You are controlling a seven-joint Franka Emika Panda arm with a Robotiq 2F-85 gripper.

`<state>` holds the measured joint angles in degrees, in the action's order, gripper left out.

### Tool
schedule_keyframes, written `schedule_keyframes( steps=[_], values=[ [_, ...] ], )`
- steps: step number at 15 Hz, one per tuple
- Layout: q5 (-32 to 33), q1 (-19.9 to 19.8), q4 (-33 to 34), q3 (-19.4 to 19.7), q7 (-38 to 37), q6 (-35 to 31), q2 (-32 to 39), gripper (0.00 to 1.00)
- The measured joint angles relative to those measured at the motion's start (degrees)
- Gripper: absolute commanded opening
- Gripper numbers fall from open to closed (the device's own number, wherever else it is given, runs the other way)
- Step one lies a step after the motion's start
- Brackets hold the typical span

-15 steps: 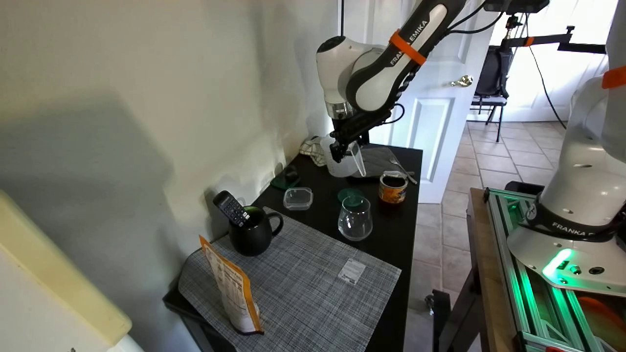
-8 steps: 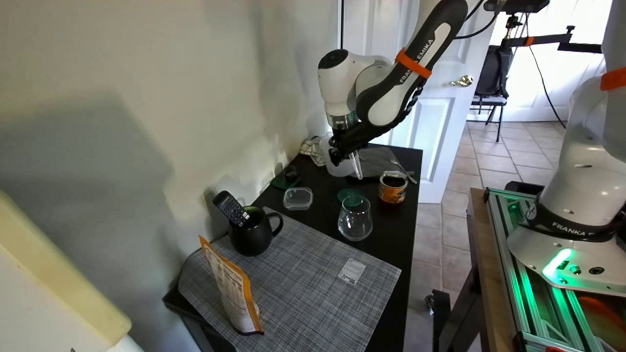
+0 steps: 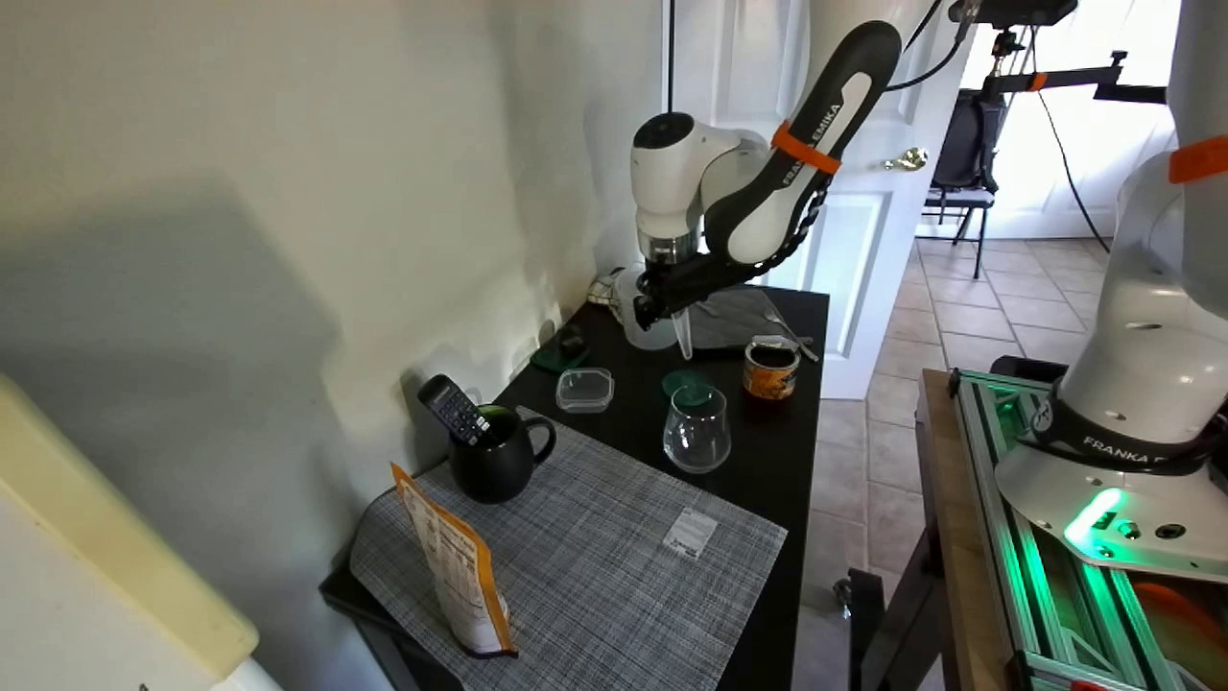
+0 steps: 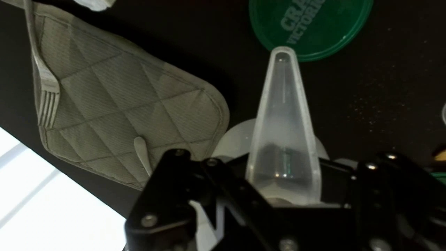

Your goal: Pour the bowl and lid out of the clear jug and onto the table.

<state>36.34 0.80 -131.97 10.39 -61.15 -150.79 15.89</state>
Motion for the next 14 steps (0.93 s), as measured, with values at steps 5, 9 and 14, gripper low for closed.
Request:
schedule_keyframes(
  steps=[5, 9, 14],
  values=[
    [-4.7, -0.1, 0.0, 0.2, 2.6, -4.9, 1.9, 0.33],
    [-7.1, 0.3, 0.0, 0.7, 3.7, -5.1, 1.7, 0.62],
    [-7.7, 1.6, 0.0, 1.2, 5.0, 1.4, -1.2, 0.98]
  ],
)
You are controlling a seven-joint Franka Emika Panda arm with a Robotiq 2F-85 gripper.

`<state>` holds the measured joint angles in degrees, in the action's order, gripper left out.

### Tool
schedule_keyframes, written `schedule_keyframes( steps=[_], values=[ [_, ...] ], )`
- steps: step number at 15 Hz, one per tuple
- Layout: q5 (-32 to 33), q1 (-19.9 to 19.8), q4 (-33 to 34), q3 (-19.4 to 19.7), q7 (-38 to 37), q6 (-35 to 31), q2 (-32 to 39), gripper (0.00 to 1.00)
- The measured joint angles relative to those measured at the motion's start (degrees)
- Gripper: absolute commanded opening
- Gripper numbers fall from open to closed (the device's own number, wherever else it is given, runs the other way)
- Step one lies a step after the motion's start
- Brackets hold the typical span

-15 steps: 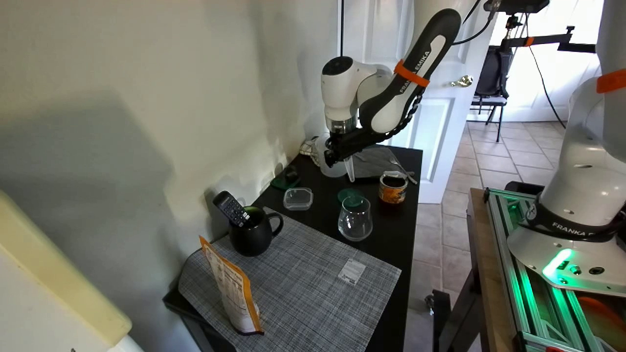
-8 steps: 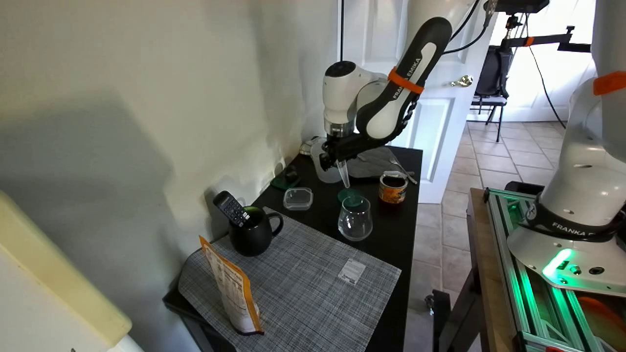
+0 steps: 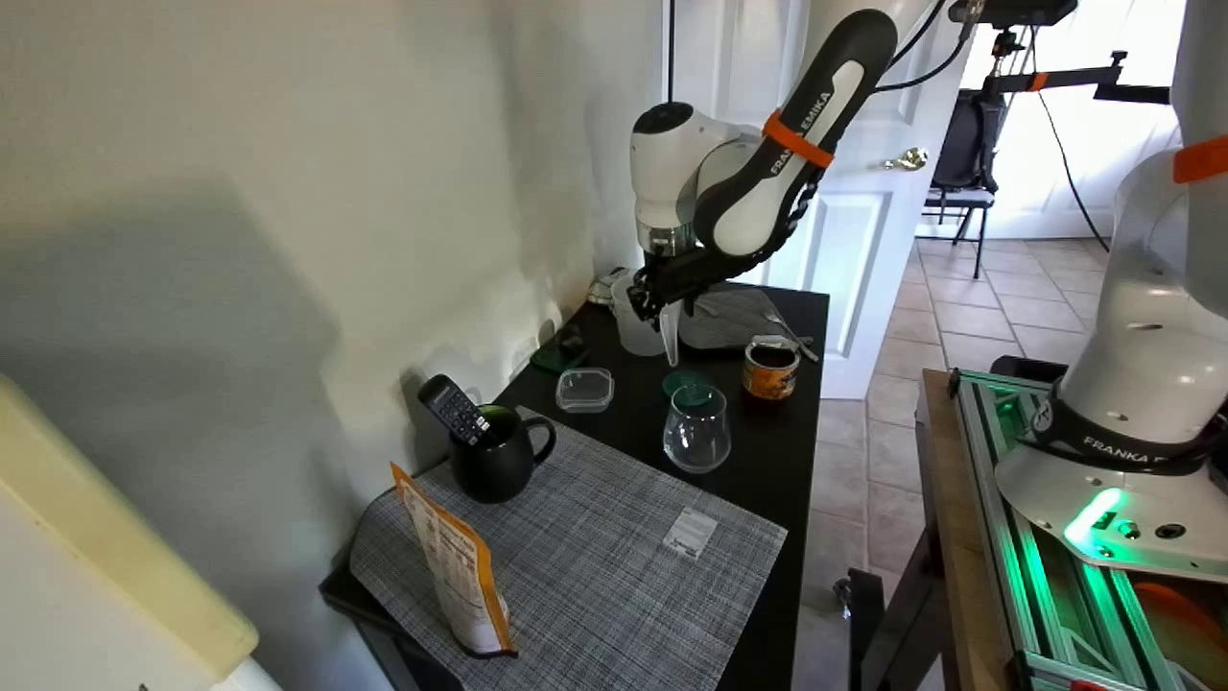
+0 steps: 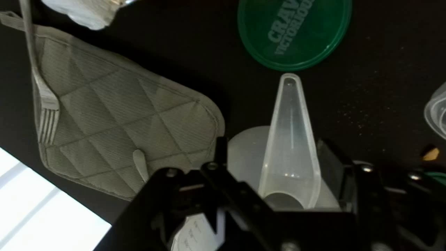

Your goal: Pour the bowl and lid out of the clear jug and onto the table.

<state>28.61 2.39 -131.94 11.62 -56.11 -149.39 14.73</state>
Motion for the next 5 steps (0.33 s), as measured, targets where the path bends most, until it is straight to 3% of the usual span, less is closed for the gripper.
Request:
schedule_keyframes(
  steps=[5],
  values=[
    [0.5, 1.2, -0.6, -1.7, 1.5, 8.8, -5.6, 1.00]
  ],
)
